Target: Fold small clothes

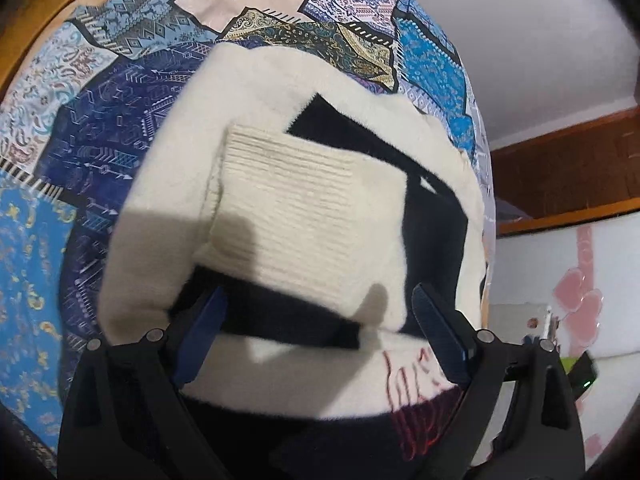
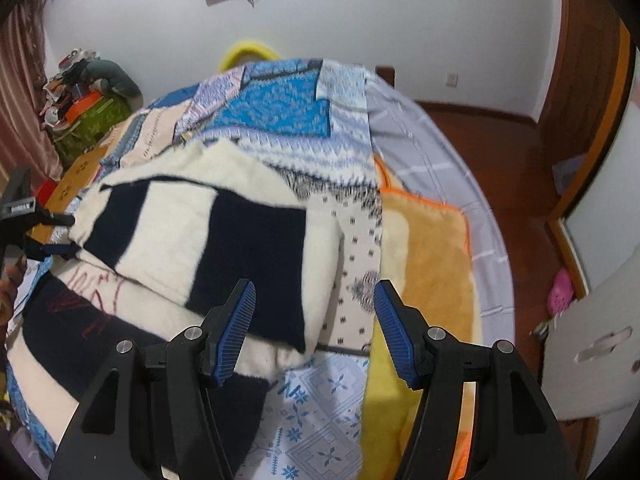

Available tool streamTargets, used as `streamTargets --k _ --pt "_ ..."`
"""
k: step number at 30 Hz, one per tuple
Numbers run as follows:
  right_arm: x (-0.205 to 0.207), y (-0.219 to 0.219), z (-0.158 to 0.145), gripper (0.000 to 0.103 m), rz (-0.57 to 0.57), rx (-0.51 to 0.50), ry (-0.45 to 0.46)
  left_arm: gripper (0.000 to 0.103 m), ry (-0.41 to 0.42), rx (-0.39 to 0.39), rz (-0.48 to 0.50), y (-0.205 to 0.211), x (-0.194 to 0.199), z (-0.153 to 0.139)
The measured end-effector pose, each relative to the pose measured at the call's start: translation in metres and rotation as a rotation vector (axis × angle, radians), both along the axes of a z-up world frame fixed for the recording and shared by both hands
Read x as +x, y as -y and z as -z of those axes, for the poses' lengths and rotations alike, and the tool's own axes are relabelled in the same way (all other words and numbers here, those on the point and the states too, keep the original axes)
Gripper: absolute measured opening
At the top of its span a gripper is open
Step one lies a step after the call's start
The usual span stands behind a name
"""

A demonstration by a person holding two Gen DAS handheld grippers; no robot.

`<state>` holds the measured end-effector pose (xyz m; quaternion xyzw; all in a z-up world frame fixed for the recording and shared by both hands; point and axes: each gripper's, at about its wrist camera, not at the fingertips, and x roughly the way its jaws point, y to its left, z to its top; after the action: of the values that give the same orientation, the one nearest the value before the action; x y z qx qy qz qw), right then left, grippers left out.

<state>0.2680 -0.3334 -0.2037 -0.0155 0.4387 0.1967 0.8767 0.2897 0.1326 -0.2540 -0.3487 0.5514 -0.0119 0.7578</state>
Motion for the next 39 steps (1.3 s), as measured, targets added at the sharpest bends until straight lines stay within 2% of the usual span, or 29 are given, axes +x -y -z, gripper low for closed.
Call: streamTargets --k 2,5,7,8,10,11,14,17,22,25,28,32,39 --pt "0.000 0.000 0.010 0.058 -0.003 0.007 -0.024 0.088 0.003 0.014 -0.004 0.002 0.004 0.002" --pt "0.001 -0.001 0.024 0.058 -0.003 0.025 -0.058 0.073 0.009 0.084 -0.006 0.006 0.009 0.002" --pt "0.003 -0.002 0.032 0.058 -0.001 0.040 -0.082 0.040 0.010 0.200 -0.017 0.010 0.012 -0.001" --pt "0.004 -0.003 0.036 0.058 0.001 0.048 -0.093 0.034 0.017 0.233 -0.017 0.011 0.013 -0.002" --pt "0.004 -0.005 0.041 0.058 0.003 0.063 -0.109 0.013 0.045 0.260 -0.016 0.011 0.014 -0.005" --pt "0.004 -0.006 0.043 0.058 0.002 0.070 -0.116 0.011 0.050 0.274 -0.018 0.011 0.014 -0.006" --pt "0.004 -0.010 0.045 0.058 -0.003 0.081 -0.126 0.007 0.080 0.335 -0.018 0.015 0.013 -0.014" --pt "0.004 -0.013 0.046 0.058 -0.008 0.091 -0.131 0.006 0.145 0.387 -0.022 0.020 0.008 -0.034" --pt "0.004 -0.019 0.045 0.058 -0.008 0.094 -0.133 0.006 0.295 0.447 -0.021 0.027 -0.002 -0.084" --pt "0.005 -0.023 0.044 0.058 -0.016 0.107 -0.140 0.006 0.376 0.540 0.007 0.036 -0.008 -0.110" --pt "0.005 -0.030 0.043 0.058 -0.029 0.113 -0.141 0.006 0.429 0.611 0.018 0.040 -0.015 -0.125" --pt "0.003 -0.042 0.043 0.058 -0.052 0.106 -0.147 0.006 0.409 0.633 0.009 0.031 -0.017 -0.119" --pt "0.003 -0.056 0.045 0.058 -0.069 0.099 -0.155 0.006 0.273 0.631 0.027 0.009 -0.014 -0.071"
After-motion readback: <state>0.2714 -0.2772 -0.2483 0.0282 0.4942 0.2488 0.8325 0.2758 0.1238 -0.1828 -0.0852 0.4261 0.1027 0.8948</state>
